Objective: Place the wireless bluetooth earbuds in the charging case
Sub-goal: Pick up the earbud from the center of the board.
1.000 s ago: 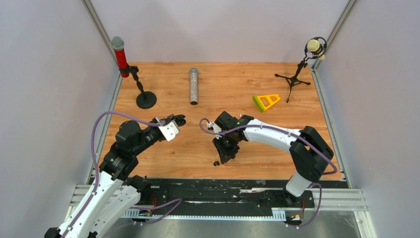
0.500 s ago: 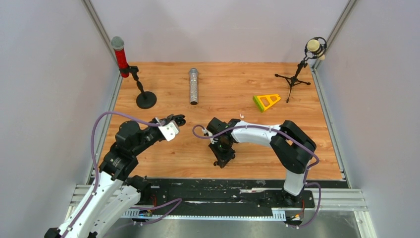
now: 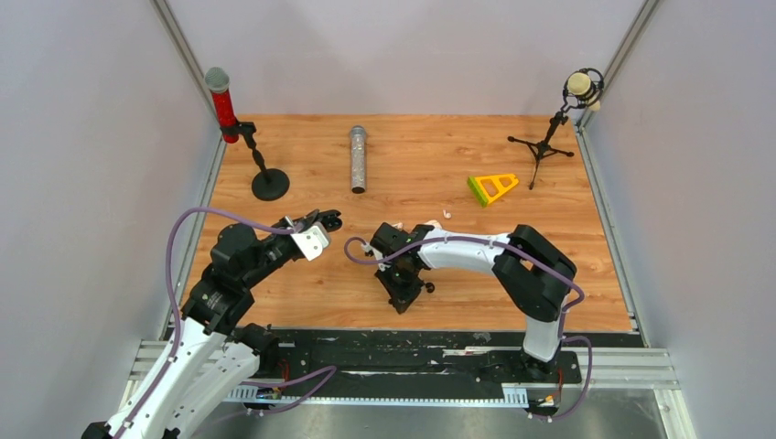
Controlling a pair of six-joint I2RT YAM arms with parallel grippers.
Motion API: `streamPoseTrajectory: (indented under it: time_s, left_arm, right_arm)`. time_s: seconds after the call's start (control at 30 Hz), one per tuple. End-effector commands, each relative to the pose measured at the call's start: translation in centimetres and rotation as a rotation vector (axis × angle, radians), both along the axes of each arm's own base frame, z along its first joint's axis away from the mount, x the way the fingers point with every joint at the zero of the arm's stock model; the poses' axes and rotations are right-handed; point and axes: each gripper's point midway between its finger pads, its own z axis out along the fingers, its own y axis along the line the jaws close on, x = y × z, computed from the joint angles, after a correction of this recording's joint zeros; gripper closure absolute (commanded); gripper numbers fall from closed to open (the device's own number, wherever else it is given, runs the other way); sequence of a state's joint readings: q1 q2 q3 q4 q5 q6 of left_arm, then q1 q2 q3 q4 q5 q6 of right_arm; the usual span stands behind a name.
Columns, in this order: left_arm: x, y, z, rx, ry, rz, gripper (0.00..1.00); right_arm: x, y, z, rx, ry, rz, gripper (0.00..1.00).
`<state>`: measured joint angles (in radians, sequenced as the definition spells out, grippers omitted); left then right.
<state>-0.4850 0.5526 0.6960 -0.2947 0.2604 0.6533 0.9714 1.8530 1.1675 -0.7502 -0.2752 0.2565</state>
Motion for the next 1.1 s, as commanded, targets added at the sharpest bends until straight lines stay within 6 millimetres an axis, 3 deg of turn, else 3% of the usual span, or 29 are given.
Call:
streamPoseTrajectory:
  time_s: [0.0,0.3,0.47,0.6,0.8,0.87,1.07]
  left_arm:
    - [-0.2,-0.1,3.1,-0.046,-0.070,-0.005,1.00]
    - [-0.2,-0.1,3.3,-0.047,-0.076,-0.007,1.00]
    - [-0.2,0.0,3.3,-0.047,-0.076,-0.002,1.00]
    - [-0.1,-0.1,3.3,-0.055,-0.080,-0.003,1.00]
    - [-0.5,-0.3,3.6,-0.062,-0.104,-0.026,1.00]
    - [-0.8,-0.2,3.8,-0.061,-0.115,-0.026,1.00]
    - [-1.0,0.2,3.5,-0.053,-0.117,-0.019,1.00]
  right_arm:
    - [1.1,2.8,-0.4,0.072,-0.042,0.027,0.91]
    - [1.7,5.4,0.6,0.129,-0.052,0.049,0.89]
    - [-0.7,3.8,1.2,0.118,-0.039,0.119,0.74]
    - [-1.6,2.6,3.7,0.175,-0.060,0.125,0.61]
    - [0.7,4.8,7.1,0.299,-0.059,0.078,0.58]
    - [1.5,5.1,6.9,0.294,-0.058,0.053,0.59]
    - [4.9,3.4,4.8,0.232,0.000,-0.194,0.61]
